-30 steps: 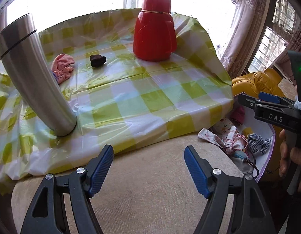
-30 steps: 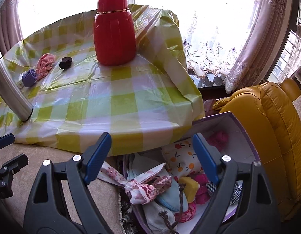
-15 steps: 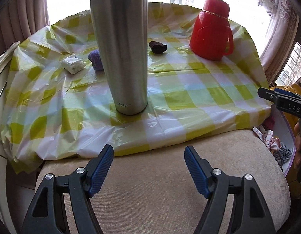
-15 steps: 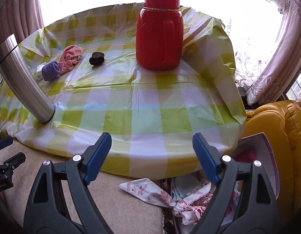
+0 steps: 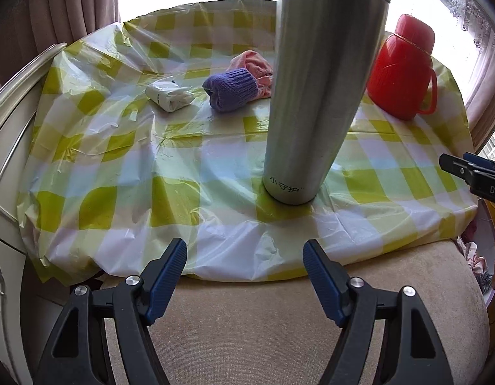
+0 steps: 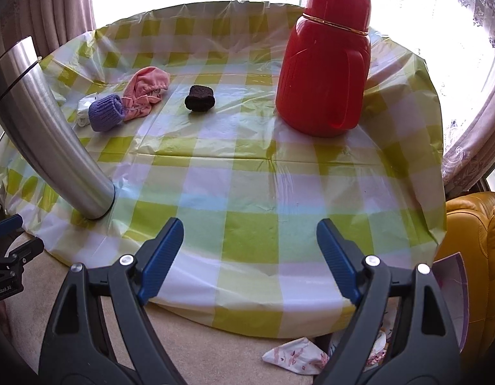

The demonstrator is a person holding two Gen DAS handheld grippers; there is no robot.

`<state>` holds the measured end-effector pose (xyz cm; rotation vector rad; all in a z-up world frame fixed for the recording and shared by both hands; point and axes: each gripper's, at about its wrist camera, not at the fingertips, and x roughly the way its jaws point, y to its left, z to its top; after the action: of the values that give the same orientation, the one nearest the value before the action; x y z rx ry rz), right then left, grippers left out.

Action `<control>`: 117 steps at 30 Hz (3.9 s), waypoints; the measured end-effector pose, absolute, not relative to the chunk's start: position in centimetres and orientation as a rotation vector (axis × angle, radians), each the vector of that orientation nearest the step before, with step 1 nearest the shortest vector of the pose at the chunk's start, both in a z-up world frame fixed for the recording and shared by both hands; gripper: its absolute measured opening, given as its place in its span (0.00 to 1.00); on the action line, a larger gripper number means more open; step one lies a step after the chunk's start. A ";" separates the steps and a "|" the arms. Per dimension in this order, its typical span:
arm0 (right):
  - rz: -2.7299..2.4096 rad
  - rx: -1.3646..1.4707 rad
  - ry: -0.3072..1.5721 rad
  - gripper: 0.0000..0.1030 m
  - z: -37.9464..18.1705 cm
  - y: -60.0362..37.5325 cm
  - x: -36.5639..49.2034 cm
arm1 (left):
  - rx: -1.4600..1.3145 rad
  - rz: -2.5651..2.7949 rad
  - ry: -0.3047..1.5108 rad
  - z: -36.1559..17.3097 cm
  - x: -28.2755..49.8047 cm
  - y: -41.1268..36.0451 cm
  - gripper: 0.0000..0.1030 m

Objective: Organize soft objects
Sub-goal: 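Move both open tools back over the table, then grasp the brown sock with the right tool while the left tool grasps the white packet, then carry the brown sock and white packet over the white box and release both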

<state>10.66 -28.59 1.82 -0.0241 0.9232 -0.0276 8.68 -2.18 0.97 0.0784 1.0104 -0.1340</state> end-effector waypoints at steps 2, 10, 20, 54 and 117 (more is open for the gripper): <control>-0.018 -0.034 0.922 0.84 1.7 -28.0 11.5 | 0.047 -0.112 0.994 1.2 9.5 -1.0 0.73; 0.015 -0.043 0.921 0.84 0.9 -26.4 16.0 | -0.052 0.005 0.908 2.1 15.4 4.4 0.73; 0.071 -0.052 0.851 0.84 1.1 -23.9 24.6 | -0.175 0.064 0.890 1.2 27.1 7.9 0.78; 0.084 -0.035 0.875 0.30 -4.1 -21.3 27.8 | -0.149 0.070 0.923 -2.4 27.7 6.1 0.42; -0.515 0.243 0.885 0.77 -0.9 -53.1 -7.5 | 0.090 -0.880 1.000 2.3 1.3 -32.8 0.72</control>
<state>-7.55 -53.07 -0.86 0.2428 0.8852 -0.5150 1.31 -32.82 2.28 0.0896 0.9998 -0.8802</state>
